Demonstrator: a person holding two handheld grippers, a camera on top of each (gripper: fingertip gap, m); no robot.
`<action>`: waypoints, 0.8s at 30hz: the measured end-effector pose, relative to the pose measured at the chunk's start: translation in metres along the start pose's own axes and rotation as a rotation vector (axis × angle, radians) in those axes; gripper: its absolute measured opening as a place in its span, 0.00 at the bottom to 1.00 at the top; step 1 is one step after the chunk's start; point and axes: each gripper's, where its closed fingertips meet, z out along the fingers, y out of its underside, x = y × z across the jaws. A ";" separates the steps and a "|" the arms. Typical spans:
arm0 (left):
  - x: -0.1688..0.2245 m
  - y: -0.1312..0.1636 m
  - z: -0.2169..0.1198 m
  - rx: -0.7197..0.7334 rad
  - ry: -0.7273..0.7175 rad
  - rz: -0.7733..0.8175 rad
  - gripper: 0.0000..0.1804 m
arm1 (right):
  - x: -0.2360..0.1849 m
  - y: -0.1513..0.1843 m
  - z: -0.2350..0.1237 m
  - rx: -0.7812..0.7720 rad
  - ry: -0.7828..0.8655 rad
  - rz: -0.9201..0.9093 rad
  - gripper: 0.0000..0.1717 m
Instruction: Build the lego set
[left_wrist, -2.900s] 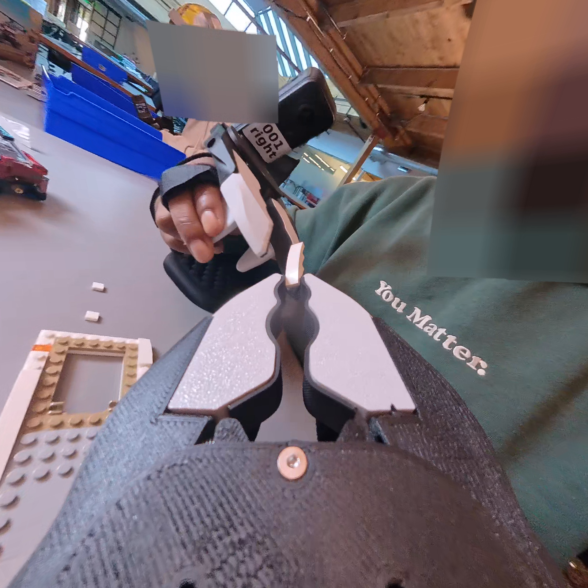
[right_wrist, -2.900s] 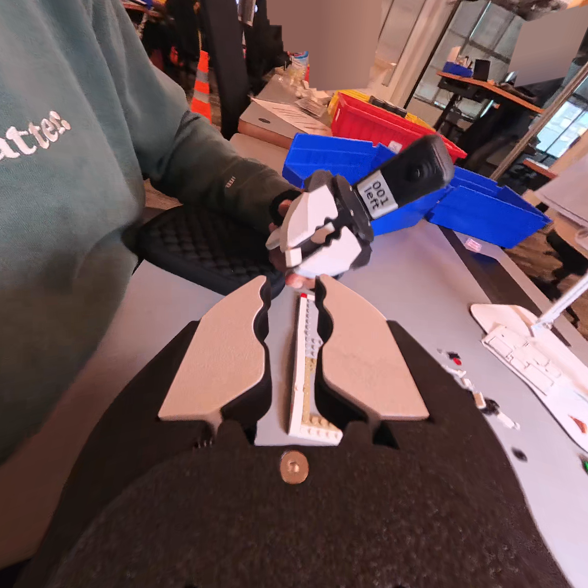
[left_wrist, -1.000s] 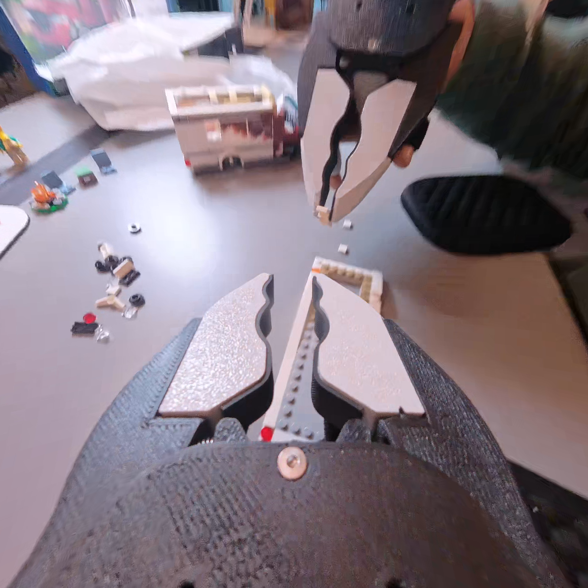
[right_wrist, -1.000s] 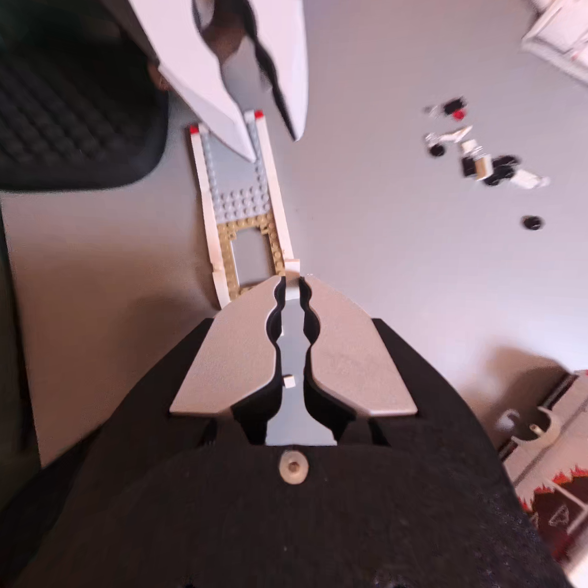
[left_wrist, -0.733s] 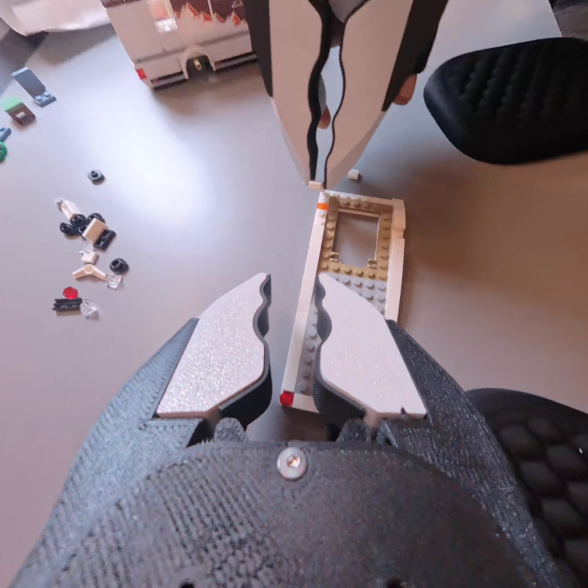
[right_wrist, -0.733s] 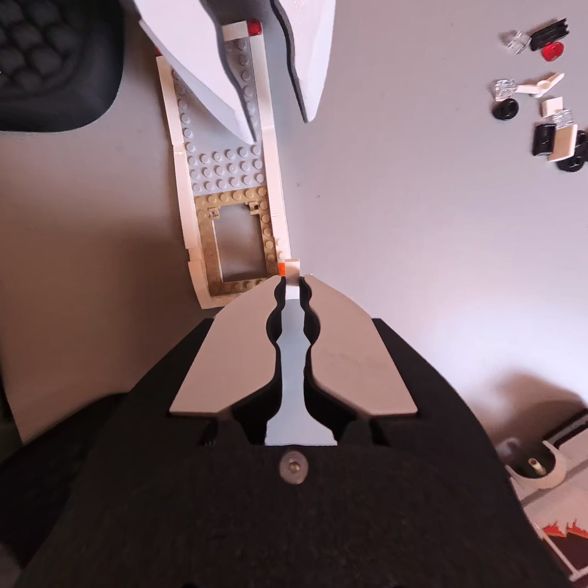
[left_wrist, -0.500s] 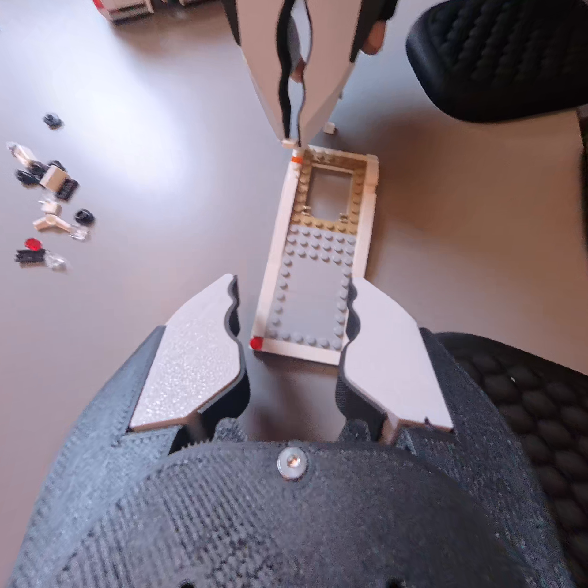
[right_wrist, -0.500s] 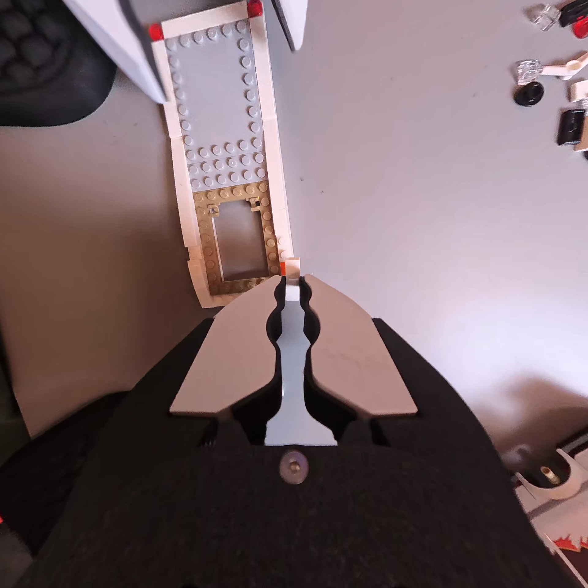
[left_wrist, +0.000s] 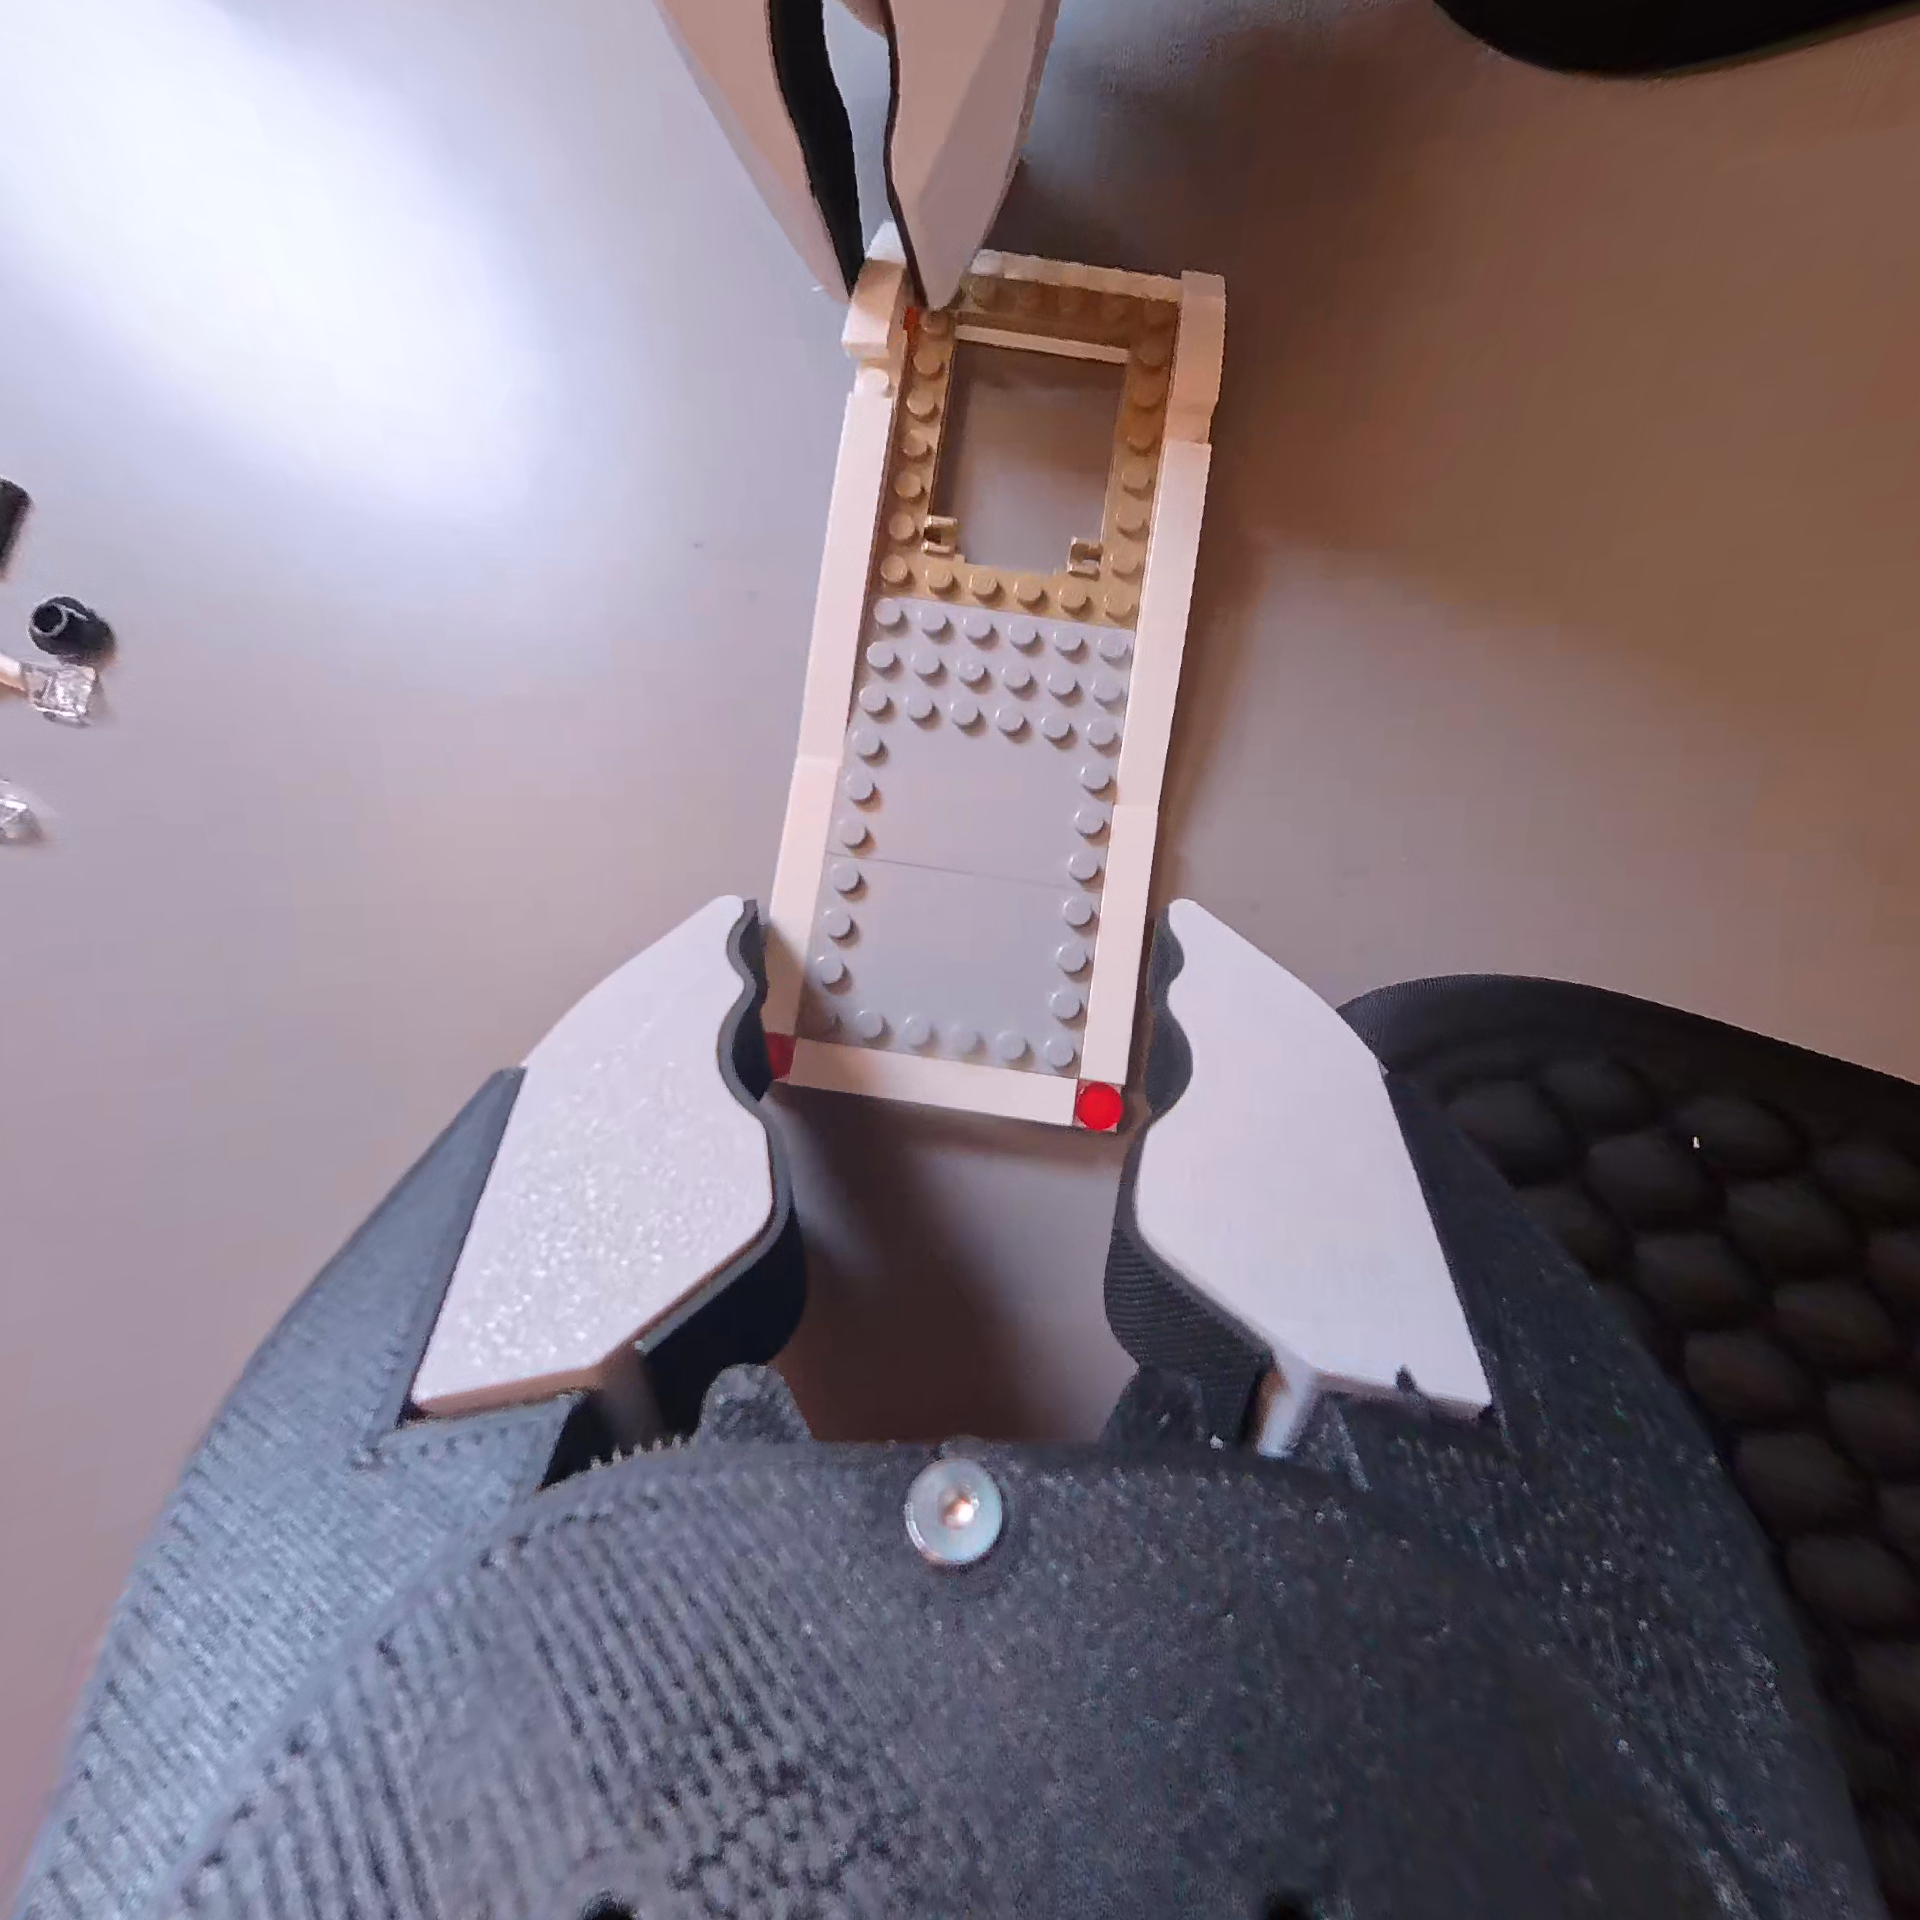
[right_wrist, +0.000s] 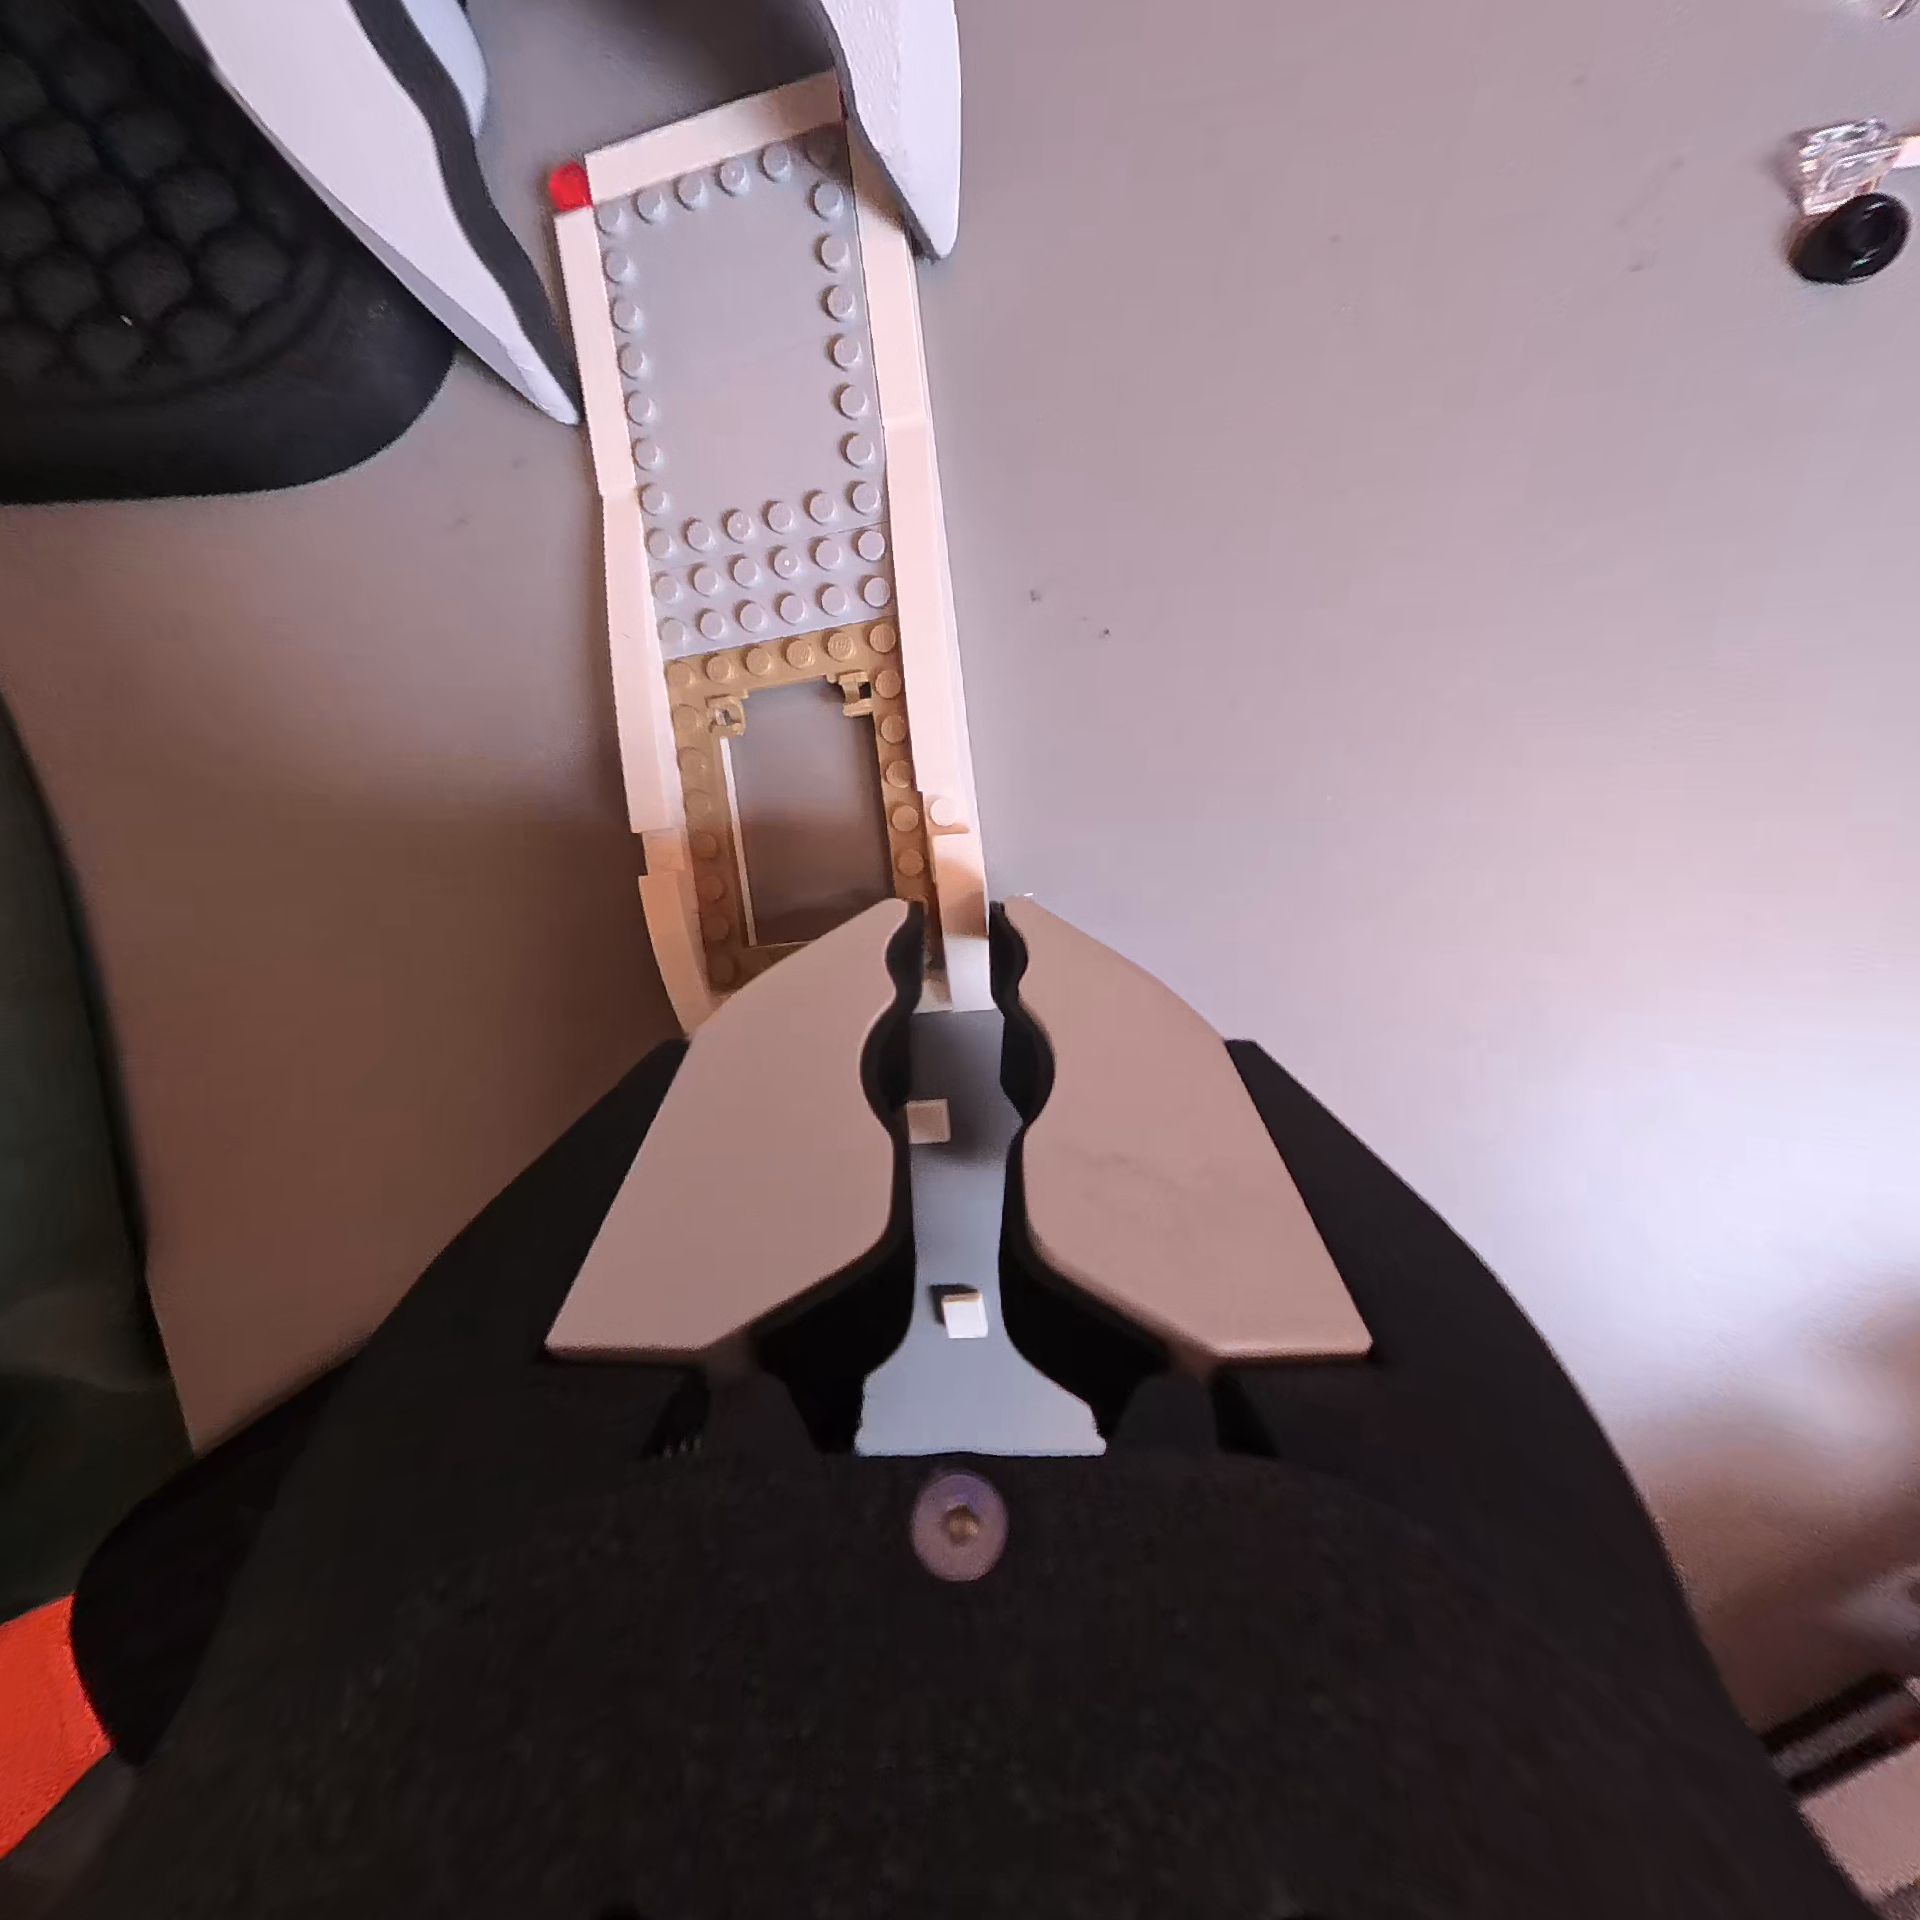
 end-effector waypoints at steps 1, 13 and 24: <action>0.000 0.000 0.000 0.004 0.000 0.000 0.39 | -0.001 0.000 -0.001 0.013 -0.009 0.004 0.07; -0.001 -0.001 0.001 0.021 0.004 0.004 0.38 | 0.002 0.000 -0.013 0.125 0.029 -0.023 0.03; -0.004 -0.006 0.005 0.030 0.046 0.052 0.38 | 0.001 0.008 -0.012 0.127 0.139 -0.105 0.04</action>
